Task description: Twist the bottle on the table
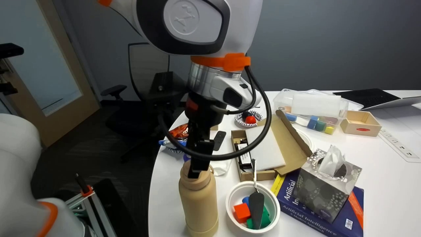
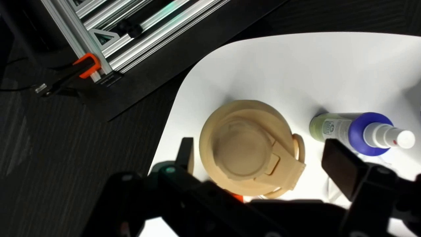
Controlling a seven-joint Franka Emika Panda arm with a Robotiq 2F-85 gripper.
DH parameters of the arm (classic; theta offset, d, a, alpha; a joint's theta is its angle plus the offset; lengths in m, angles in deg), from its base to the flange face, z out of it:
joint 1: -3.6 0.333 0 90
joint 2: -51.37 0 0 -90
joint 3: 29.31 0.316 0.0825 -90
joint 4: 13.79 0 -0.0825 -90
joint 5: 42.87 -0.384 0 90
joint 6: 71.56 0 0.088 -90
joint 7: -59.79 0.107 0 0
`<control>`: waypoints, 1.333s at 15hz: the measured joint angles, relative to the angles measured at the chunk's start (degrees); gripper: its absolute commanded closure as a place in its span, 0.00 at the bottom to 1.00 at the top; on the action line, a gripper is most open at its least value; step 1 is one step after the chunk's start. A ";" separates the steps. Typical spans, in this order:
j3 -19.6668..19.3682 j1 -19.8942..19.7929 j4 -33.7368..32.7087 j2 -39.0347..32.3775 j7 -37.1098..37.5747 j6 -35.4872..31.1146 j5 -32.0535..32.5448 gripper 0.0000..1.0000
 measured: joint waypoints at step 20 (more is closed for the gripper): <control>-0.64 -1.18 0.00 -0.01 -0.34 -0.65 1.00 0.79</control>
